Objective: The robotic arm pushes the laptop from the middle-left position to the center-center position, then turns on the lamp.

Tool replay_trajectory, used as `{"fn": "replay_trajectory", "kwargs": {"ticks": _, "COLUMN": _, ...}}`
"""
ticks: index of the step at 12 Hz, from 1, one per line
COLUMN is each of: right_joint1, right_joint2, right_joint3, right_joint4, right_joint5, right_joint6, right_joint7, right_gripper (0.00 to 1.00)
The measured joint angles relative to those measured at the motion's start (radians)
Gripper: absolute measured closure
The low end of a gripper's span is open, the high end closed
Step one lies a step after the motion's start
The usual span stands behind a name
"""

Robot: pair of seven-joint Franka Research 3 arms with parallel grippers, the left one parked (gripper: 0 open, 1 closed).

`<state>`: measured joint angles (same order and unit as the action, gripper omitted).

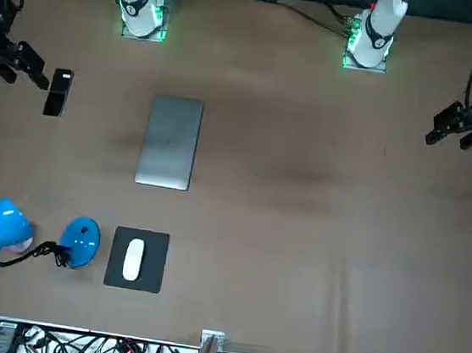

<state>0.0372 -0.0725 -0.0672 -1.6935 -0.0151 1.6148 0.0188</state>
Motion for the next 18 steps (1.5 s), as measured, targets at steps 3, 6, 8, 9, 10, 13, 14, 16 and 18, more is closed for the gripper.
{"fn": "replay_trajectory", "kwargs": {"ticks": 3, "right_joint1": 0.003, "right_joint2": -0.001, "right_joint3": 0.002, "right_joint4": 0.001, "right_joint5": 0.001, "right_joint6": -0.007, "right_joint7": 0.000, "right_gripper": 0.00}}
{"fn": "replay_trajectory", "kwargs": {"ticks": 6, "right_joint1": 0.006, "right_joint2": 0.000, "right_joint3": 0.004, "right_joint4": 0.004, "right_joint5": 0.013, "right_joint6": -0.007, "right_joint7": 0.000, "right_gripper": 0.00}}
{"fn": "replay_trajectory", "kwargs": {"ticks": 8, "right_joint1": 0.015, "right_joint2": 0.009, "right_joint3": 0.007, "right_joint4": 0.003, "right_joint5": 0.023, "right_joint6": -0.009, "right_joint7": 0.002, "right_gripper": 0.00}}
{"fn": "replay_trajectory", "kwargs": {"ticks": 9, "right_joint1": 0.028, "right_joint2": 0.021, "right_joint3": 0.007, "right_joint4": 0.000, "right_joint5": 0.026, "right_joint6": -0.008, "right_joint7": 0.019, "right_gripper": 0.00}}
{"fn": "replay_trajectory", "kwargs": {"ticks": 10, "right_joint1": 0.046, "right_joint2": 0.037, "right_joint3": 0.008, "right_joint4": -0.006, "right_joint5": 0.028, "right_joint6": -0.001, "right_joint7": 0.049, "right_gripper": 0.00}}
{"fn": "replay_trajectory", "kwargs": {"ticks": 13, "right_joint1": 0.131, "right_joint2": 0.082, "right_joint3": 0.013, "right_joint4": -0.048, "right_joint5": 0.030, "right_joint6": 0.080, "right_joint7": 0.209, "right_gripper": 0.00}}
{"fn": "replay_trajectory", "kwargs": {"ticks": 14, "right_joint1": 0.163, "right_joint2": 0.095, "right_joint3": 0.015, "right_joint4": -0.067, "right_joint5": 0.030, "right_joint6": 0.112, "right_joint7": 0.278, "right_gripper": 0.00}}
{"fn": "replay_trajectory", "kwargs": {"ticks": 16, "right_joint1": 0.224, "right_joint2": 0.121, "right_joint3": 0.017, "right_joint4": -0.099, "right_joint5": 0.030, "right_joint6": 0.166, "right_joint7": 0.426, "right_gripper": 0.00}}
{"fn": "replay_trajectory", "kwargs": {"ticks": 18, "right_joint1": 0.277, "right_joint2": 0.152, "right_joint3": 0.018, "right_joint4": -0.121, "right_joint5": 0.030, "right_joint6": 0.219, "right_joint7": 0.576, "right_gripper": 0.00}}
